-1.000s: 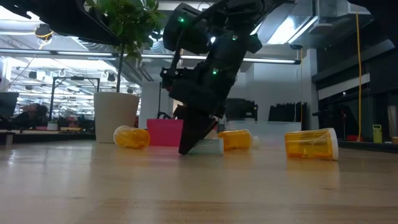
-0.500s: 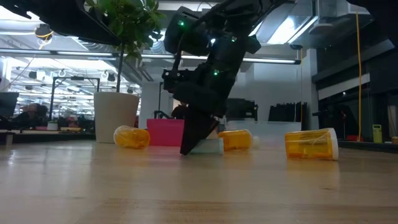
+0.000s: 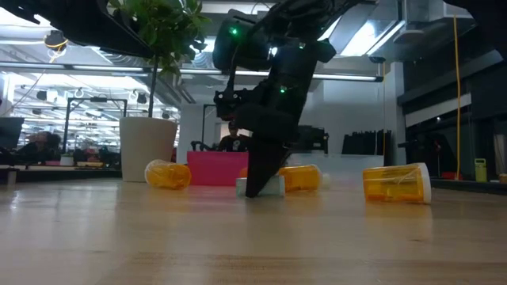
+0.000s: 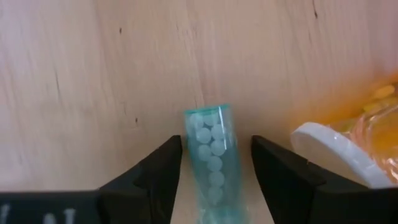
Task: Pick and place medicine bottles into bin by pill shape (circle, oval)
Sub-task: Put the blue tablet bottle into the transparent bin
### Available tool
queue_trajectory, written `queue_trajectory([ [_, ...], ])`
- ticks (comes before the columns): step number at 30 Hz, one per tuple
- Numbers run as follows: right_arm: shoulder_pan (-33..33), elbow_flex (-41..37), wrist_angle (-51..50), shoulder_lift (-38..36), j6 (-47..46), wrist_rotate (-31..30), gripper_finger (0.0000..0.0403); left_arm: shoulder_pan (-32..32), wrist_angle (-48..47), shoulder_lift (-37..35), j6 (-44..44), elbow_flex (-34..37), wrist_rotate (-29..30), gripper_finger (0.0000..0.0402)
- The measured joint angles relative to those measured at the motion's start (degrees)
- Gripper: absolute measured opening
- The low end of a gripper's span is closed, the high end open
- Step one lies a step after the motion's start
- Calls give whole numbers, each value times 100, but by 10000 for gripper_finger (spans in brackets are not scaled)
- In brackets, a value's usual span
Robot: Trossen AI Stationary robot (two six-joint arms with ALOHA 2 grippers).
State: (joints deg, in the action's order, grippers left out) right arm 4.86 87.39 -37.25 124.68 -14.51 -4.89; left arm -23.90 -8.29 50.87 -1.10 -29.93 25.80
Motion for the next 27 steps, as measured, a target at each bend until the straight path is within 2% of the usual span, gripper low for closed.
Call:
queue_trajectory([
  [6, 7, -7, -19, -2, -499, -29, 153, 0, 1, 0, 0, 0, 0, 92],
  [15, 24, 110, -343, -128, -1191, -486, 95, -2, 0, 0, 2, 0, 1, 92],
  [17, 54, 162, -524, -269, -1071, -772, 94, -2, 0, 0, 2, 0, 0, 92],
  [20, 104, 255, -1003, -618, -1072, -1597, 103, -3, -2, 0, 2, 0, 2, 92],
  [27, -26, 263, -2667, -1186, -2052, -3571, 107, -4, -2, 0, 17, 0, 6, 92],
])
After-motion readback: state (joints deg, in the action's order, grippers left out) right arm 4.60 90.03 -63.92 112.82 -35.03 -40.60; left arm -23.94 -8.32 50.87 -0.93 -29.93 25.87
